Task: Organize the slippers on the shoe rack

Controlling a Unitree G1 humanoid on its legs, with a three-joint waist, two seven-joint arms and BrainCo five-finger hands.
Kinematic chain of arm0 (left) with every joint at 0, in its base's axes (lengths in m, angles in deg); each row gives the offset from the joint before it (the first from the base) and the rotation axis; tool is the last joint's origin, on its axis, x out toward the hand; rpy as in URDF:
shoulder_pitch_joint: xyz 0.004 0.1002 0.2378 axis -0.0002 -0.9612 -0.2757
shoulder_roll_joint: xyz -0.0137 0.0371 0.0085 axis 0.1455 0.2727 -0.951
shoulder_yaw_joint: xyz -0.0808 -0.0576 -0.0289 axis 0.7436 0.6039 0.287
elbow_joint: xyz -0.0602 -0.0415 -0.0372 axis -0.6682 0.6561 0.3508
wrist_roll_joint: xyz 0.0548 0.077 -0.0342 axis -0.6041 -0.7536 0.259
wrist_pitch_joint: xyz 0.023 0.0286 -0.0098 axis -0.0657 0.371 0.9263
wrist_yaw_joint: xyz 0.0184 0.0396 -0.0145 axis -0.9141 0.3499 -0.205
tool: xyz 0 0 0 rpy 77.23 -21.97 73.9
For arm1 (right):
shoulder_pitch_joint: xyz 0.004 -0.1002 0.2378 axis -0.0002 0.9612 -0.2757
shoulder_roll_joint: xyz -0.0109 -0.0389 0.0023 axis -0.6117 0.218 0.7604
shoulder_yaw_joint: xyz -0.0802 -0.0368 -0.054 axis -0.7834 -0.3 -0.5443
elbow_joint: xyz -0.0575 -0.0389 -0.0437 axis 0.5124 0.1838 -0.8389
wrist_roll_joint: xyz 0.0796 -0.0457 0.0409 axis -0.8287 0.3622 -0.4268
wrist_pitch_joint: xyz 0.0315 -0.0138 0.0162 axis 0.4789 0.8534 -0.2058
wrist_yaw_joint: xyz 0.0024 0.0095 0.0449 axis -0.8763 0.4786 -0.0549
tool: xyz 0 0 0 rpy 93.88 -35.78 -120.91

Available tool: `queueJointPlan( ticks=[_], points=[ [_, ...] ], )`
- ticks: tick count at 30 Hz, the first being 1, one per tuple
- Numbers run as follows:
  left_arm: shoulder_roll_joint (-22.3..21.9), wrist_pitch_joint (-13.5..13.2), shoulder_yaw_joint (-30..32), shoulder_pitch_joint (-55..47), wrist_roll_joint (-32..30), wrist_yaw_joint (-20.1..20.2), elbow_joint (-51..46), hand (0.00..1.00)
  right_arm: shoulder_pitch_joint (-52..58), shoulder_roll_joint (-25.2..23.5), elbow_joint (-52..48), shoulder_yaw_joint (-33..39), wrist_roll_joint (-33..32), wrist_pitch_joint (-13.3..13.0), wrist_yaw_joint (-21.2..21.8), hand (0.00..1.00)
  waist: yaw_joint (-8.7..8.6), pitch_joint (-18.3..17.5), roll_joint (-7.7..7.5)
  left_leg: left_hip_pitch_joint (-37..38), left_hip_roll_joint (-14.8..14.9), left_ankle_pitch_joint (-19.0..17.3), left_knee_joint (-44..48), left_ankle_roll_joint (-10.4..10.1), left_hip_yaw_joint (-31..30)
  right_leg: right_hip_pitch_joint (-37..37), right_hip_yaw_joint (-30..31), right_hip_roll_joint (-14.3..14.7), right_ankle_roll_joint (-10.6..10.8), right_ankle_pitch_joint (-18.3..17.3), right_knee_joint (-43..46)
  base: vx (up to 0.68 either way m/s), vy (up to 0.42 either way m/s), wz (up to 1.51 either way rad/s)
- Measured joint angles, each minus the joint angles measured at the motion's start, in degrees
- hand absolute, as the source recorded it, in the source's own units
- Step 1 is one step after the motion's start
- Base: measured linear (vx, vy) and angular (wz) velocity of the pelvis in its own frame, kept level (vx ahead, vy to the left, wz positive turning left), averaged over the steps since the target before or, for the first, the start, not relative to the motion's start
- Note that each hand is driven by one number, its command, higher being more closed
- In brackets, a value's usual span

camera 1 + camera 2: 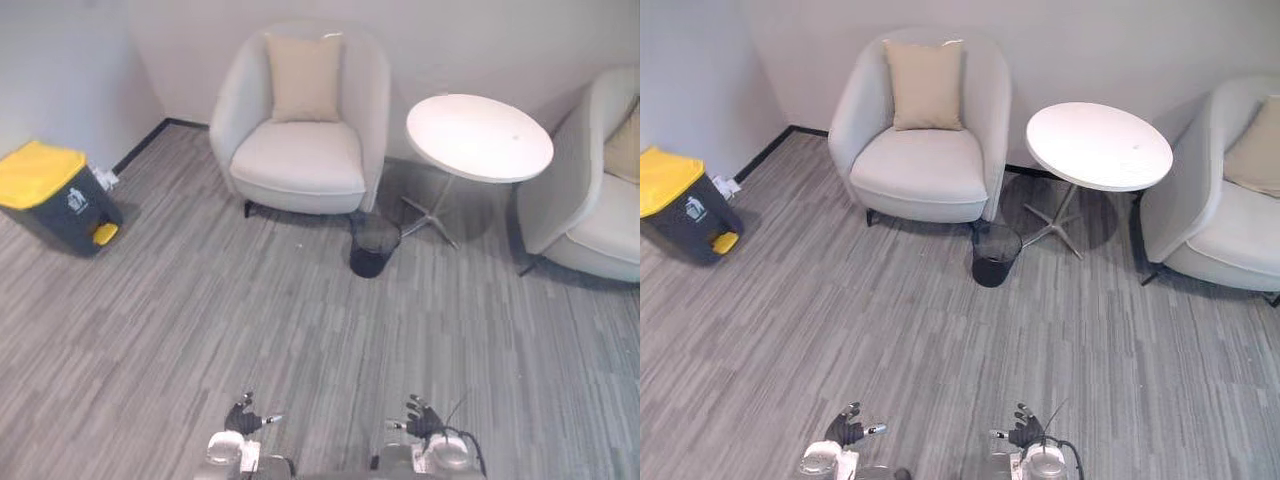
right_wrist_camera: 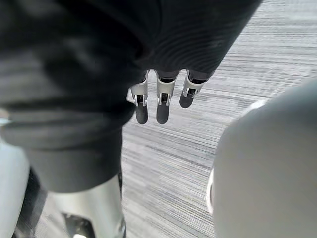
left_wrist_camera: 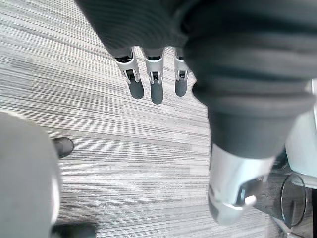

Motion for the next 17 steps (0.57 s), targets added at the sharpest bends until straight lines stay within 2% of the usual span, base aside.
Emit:
queueJointPlan(
  ticks=[1, 3, 4, 5, 6, 8, 10, 12, 17],
  points=[
    [-1.41, 0.13, 0.3, -0.6, 0.01, 0.3, 0.19, 0.0, -0.1, 0.09, -0.09, 1.16, -0.1, -0.12, -0.04, 0.0, -0.21, 0.15, 1.38, -0.25, 0.06, 0.02, 1.65, -0.01, 0.63, 0.95, 0.5, 0.43, -0.76, 0.82, -1.46, 0.28, -0.046, -0.59],
    [-1.78, 0.24, 0.43, -0.23, -0.03, 0.55, 0.44, 0.0, -0.76, 0.06, 0.04, 2.12, -0.09, -0.06, -0.11, 0.0, -0.29, 1.02, 1.05, -1.51, -0.4, -0.6, 5.65, -0.13, 0.82, 2.53, 1.49, -0.23, -0.83, 0.85, -2.23, 0.13, 0.008, -0.28],
    [-1.79, 0.17, 0.53, 0.17, -0.05, 0.61, 0.3, 0.0, -0.95, -0.04, 1.29, 2.57, -0.12, 0.47, -0.1, 0.0, -0.22, 0.93, 0.57, -1.31, -1.89, -2.47, 2.33, -0.71, -0.13, 4.33, 2.27, -1.0, -0.75, 0.94, -3.71, 0.1, -0.002, -0.17],
    [-1.93, 0.06, 0.29, 0.15, -0.04, 0.59, -0.04, 0.0, -0.77, 0.08, 1.53, 3.59, -0.19, 0.45, -0.09, 0.0, -0.6, 0.59, 1.22, -1.16, -2.22, -1.03, -2.52, -0.36, -0.41, 5.51, 1.8, -0.87, -0.51, 1.14, -4.8, 0.05, 0.006, -0.2],
    [-2.47, -0.45, 0.3, 0.09, -0.06, 0.6, -0.07, 0.0, -0.62, 0.81, 1.54, 4.51, -0.21, 0.5, -0.12, 0.0, -0.85, 0.04, 3.32, -1.94, -0.75, 6.36, -7.67, 0.43, -0.35, 6.38, 1.58, 0.99, 0.05, 1.02, -5.95, 0.05, 0.025, -0.19],
    [-2.16, -0.32, 0.77, -0.05, -0.09, 0.61, 0.45, 0.0, -0.14, 0.56, 1.57, 4.55, -0.33, 0.57, -0.12, 0.0, -0.61, -0.37, 2.05, -1.17, -1.16, 5.84, -7.01, 0.27, 0.56, 7.59, 2.37, 0.53, 1.57, 1.05, -7.42, 0.1, 0.055, -0.23],
    [-1.86, -0.31, 1.43, 0.11, -0.21, 0.68, 0.6, 0.0, -0.23, -0.28, 1.44, 5.39, -0.74, 0.51, -0.24, 0.0, -0.95, -0.28, 1.09, -1.15, -1.57, 5.78, -7.9, 0.34, 0.47, 7.66, 2.21, 0.34, 1.99, 1.31, -8.3, 0.1, 0.043, 0.01],
    [-1.63, -0.24, 1.44, -0.11, -0.92, 0.92, 0.77, 0.0, -0.15, -1.29, 1.66, 7.13, -1.11, 0.91, -0.27, 0.0, -0.75, 0.05, -0.8, -1.11, -1.91, 5.8, -7.94, 0.36, 0.55, 8.36, 2.18, 0.09, 2.91, 1.96, -9.79, 0.04, 0.024, 0.01],
    [-1.45, -0.25, 1.44, -0.55, -1.46, 1.05, 1.11, 0.0, 0.6, -1.47, 1.5, 8.72, -1.29, 0.9, -0.33, 0.0, -0.71, -0.47, -0.6, 0.87, -2.62, 5.79, -7.93, 0.36, 1.18, 10.8, 2.65, -0.4, 3.78, 2.67, -11.6, 0.01, 0.006, -0.04]
  ],
)
